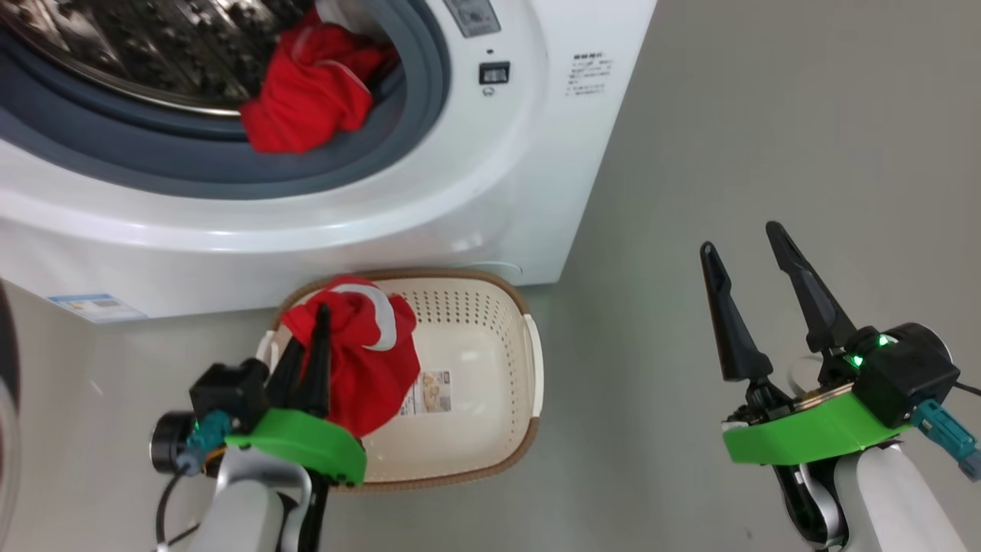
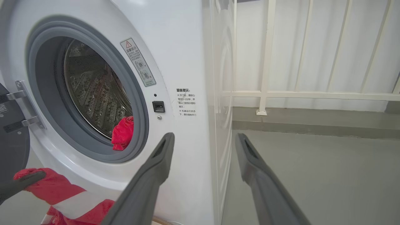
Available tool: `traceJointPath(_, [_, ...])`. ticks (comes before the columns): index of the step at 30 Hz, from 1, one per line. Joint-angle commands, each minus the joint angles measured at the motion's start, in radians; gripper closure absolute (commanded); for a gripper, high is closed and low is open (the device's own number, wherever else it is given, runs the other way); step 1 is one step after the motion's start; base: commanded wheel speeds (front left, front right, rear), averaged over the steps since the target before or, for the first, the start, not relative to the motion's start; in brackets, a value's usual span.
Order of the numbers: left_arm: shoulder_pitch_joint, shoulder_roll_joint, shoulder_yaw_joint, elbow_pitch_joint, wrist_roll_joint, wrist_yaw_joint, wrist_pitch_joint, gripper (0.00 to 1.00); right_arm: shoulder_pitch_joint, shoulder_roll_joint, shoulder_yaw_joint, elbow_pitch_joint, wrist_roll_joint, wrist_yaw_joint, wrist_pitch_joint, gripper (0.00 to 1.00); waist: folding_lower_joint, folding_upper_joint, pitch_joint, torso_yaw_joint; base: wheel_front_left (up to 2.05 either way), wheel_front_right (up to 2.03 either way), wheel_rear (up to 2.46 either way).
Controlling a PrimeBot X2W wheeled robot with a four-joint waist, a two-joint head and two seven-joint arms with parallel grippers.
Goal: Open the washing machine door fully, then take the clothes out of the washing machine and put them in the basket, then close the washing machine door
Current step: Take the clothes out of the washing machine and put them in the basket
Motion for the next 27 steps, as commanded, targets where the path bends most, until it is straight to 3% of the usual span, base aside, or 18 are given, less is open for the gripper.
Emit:
traceJointPath(1, [-0.032, 0.01, 0.026, -0.001, -0.01, -0.001, -0.012, 1.0, -0.03, 0.001, 0.024, -0.028, 0.01, 0.005, -0.006, 0.0, 0.0, -0.0001, 0.022, -0.014, 0.0, 0.0, 0.0])
traceJointPath(17, [-0.311, 0.006, -0.016, 0.494, -0.095, -0.042, 0.045, 1.0, -0.102, 0.001, 0.041, -0.036, 0.03, 0.005, -0.006, 0.0, 0.0, -0.0001, 0.179, -0.053, 0.0, 0.0, 0.0])
traceJointPath(27, [-0.416, 0.006, -0.057, 0.702, -0.138, -0.062, 0.069, 1.0, -0.143, 0.001, 0.052, -0.033, 0.042, 0.005, -0.006, 0.0, 0.0, -0.0001, 0.249, -0.076, 0.0, 0.0, 0.0])
